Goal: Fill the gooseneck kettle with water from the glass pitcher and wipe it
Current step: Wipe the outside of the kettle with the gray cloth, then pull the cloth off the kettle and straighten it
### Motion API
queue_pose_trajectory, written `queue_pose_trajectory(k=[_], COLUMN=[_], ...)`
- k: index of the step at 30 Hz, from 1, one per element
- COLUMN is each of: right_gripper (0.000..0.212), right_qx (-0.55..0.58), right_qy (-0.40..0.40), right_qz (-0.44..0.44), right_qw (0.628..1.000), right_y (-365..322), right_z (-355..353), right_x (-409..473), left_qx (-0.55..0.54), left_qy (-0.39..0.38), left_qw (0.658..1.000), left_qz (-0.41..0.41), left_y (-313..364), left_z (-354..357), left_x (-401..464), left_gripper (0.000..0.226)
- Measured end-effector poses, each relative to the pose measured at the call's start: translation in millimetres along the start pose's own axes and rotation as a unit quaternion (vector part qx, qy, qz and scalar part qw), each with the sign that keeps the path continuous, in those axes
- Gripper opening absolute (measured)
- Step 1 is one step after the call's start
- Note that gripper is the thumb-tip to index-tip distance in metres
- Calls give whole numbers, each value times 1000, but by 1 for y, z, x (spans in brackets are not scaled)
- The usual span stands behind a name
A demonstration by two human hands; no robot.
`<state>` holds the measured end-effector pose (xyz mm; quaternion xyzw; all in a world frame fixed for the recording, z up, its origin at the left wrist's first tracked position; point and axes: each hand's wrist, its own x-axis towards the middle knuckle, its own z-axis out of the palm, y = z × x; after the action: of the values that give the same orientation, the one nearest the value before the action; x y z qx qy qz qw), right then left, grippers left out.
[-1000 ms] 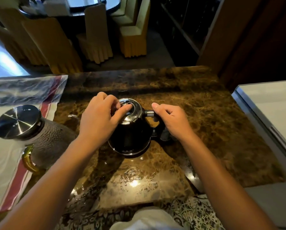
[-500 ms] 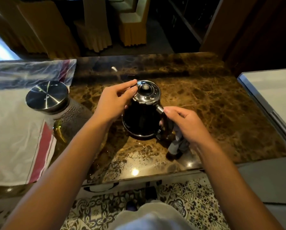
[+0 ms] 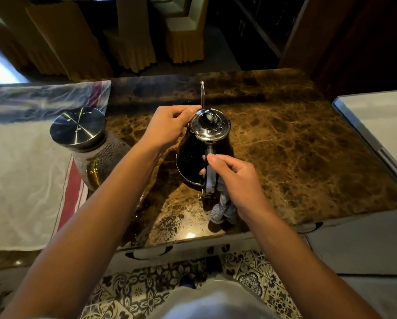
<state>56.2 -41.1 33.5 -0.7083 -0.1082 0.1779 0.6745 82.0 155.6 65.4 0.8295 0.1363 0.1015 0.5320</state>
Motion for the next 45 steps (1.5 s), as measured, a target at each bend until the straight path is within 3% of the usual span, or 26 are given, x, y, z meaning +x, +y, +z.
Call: queue_pose_trajectory(k=[9,13,16,19,22,24,28,32,38,42,45], right_gripper=[21,10,8,20,27,27,29,34,43,61,59], right_qx=[-34,-170,-117,-54,-40,-46,-120,-276,-323,-278,-239], right_qy=[10,84,70,9,-32,-39,-36,40,68,-37,-106], right_qz=[9,-100,-128,-139,-214,-261,-318,-379,-319,-217,-174], right_qw=[999,977,982,989,976,963,940,882,888,935,949], right_y=[-3,-15,-38,-62,-84,-93,-96,-84,-76,-83,-88], right_z=[-2,-16,-29,-36,-37,-35,-31,-29,-35,-52,-64], right_x=[-3,-9,-12,-13,-13,-15,-19,-28,-33,-31,-27], left_qx=[-21,-104,-51,-7,3,-28,-72,-42,-66,-71,-38], left_qy=[3,105,161,60,-112,-164,-106,-48,-12,-60,-92], left_qw=[1000,987,985,987,981,975,974,976,976,972,966], left_qz=[-21,-64,42,151,155,149,186,207,209,215,238], left_y=[-2,-1,9,28,39,40,37,30,36,48,54], left_z=[0,-3,-6,-5,0,2,2,-1,6,14,22], left_x=[2,-6,-29,-59,-78,-84,-92,-93,-95,-98,-97], left_gripper=[29,27,16,11,23,27,18,17,15,14,22])
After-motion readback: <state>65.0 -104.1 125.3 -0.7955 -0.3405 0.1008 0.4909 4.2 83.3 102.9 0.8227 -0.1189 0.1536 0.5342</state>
